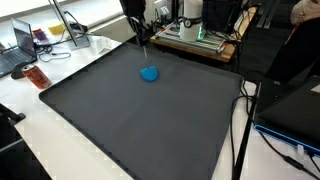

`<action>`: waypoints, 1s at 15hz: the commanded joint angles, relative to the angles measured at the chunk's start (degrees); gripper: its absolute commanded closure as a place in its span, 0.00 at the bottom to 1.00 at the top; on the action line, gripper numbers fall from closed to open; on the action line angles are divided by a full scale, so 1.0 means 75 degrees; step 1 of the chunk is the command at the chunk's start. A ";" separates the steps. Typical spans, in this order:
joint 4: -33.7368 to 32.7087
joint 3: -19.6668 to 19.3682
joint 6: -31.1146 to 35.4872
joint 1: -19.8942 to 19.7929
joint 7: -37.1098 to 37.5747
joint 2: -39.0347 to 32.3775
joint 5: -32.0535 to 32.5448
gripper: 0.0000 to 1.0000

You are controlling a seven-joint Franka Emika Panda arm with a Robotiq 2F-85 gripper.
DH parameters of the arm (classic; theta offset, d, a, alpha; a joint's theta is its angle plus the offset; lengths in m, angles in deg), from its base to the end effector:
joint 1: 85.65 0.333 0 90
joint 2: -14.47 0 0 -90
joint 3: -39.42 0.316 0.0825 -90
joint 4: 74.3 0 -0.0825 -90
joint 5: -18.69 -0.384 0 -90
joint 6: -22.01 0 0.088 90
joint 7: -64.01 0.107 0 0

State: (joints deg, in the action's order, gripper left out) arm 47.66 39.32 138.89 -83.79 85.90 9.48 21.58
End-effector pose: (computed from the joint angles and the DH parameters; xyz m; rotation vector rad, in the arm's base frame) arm 0.5340 0.0136 0.3550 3.0132 -0.4933 -0.2498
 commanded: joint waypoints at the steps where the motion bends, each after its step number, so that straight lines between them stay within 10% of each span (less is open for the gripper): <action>1: 0.0789 -0.0191 0.0530 -0.0365 -0.1028 0.0594 -0.0831 0.97; 15: 0.2738 -0.0716 0.3403 -0.0989 -0.3730 0.0758 -0.3314 0.97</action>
State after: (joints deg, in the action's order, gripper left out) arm 64.67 34.30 159.87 -90.57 63.02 13.77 2.05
